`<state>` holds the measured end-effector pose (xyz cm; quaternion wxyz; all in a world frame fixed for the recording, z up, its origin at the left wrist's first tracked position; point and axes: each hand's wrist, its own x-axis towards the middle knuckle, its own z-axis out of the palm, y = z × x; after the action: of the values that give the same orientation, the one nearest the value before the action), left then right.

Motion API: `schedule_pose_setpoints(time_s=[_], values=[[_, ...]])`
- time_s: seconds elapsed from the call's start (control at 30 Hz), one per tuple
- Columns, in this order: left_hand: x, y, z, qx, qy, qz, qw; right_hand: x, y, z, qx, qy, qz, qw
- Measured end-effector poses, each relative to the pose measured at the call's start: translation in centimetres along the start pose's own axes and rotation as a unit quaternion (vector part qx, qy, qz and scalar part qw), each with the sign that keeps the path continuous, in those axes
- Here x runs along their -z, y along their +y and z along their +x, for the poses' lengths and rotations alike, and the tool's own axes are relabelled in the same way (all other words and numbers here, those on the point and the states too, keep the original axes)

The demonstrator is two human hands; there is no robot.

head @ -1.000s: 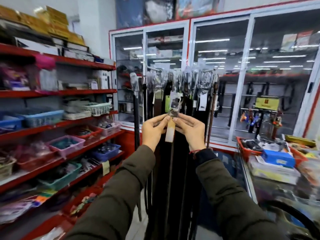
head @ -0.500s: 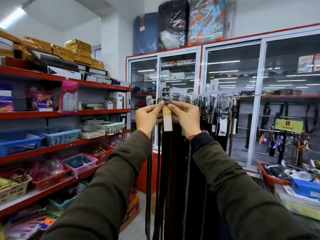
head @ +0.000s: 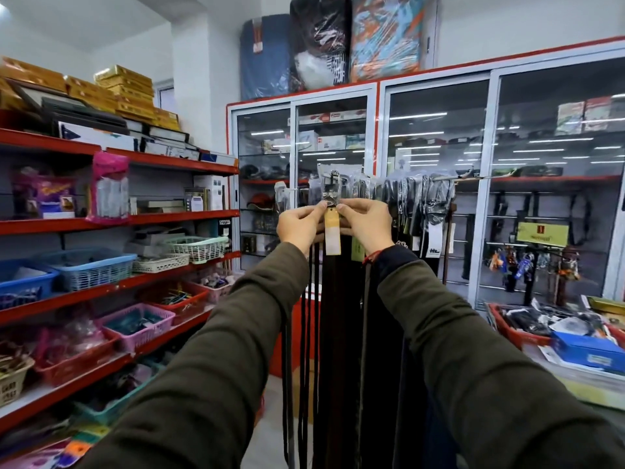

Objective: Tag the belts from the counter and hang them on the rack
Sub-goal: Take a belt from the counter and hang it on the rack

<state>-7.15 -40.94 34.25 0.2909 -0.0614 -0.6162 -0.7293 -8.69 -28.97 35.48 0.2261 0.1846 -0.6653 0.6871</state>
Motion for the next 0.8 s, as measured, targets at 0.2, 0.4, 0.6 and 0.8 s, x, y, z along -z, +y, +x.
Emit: schedule_pose_setpoints(time_s=[0.2,0.4,0.6,0.8], values=[[-1.5,-2.7,-1.3,-0.088,0.031,0.138,0.986,1.9,2.6,-1.9,0.083,0.048,-0.161,0.982],[-2.6,-7.5,-7.2,-0.247,0.029,0.264,0.932,6.5,6.3,-7.4,0.157,0.089,-0.276,0.944],[-5.2,-13.8,-14.9,-0.26,-0.063,0.318,0.909,12.4,10.6,-14.2,0.142,0.129,-0.445,0.875],[-9.5,-18.5,-22.9,-0.224,-0.129,0.34,0.904,19.5,13.6,-21.7,0.036,0.157,-0.521,0.838]])
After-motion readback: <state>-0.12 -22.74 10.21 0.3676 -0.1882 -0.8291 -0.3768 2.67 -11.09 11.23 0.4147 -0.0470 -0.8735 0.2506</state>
